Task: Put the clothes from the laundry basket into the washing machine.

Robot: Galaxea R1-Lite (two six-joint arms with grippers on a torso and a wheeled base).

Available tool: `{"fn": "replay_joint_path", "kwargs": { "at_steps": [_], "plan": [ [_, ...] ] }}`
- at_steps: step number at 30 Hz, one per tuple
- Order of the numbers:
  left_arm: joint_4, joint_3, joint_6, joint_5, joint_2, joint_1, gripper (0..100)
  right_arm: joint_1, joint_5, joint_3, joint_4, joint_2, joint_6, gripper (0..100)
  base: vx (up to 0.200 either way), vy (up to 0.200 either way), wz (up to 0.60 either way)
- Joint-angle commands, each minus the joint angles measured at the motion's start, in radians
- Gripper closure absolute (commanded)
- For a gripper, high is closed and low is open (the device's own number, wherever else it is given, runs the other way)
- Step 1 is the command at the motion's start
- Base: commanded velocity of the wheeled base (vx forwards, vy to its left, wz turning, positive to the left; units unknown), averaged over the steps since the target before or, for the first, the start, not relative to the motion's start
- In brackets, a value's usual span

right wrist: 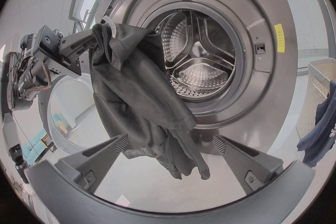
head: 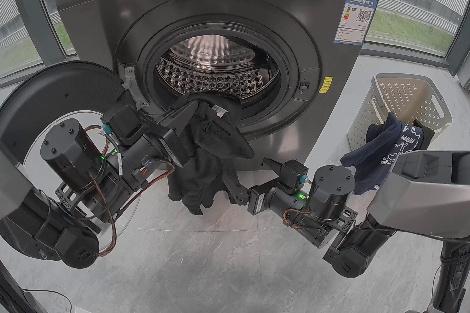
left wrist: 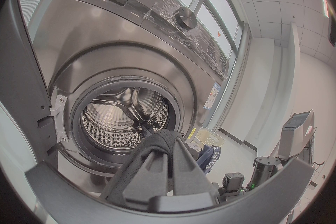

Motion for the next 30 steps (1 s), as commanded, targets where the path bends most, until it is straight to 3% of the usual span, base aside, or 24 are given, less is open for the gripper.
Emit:
{"fn": "replay_joint_path", "kwargs": {
  "at_steps": [1, 19, 24, 30],
  "plan": [
    [-0.001, 0.000, -0.001, 0.002, 0.004, 0.001, 100, 0.011, 0.002, -0.044, -0.001, -0.002, -0.004, 0, 0.000, 0.000, 0.00],
    [-0.001, 0.000, -0.001, 0.002, 0.006, -0.001, 100, 0.012, 0.018, -0.360, 0.061, 0.141, -0.053, 0, 0.000, 0.000, 0.00],
    [-0.001, 0.001, -0.001, 0.002, 0.006, -0.002, 100, 0.008, 0.018, -0.402, 0.061, 0.152, -0.055, 0, 0.000, 0.000, 0.00],
    [-0.001, 0.001, -0.001, 0.002, 0.006, 0.001, 100, 0.022, 0.018, -0.362, 0.053, 0.142, -0.053, 0, 0.000, 0.000, 0.00]
  ]
}}
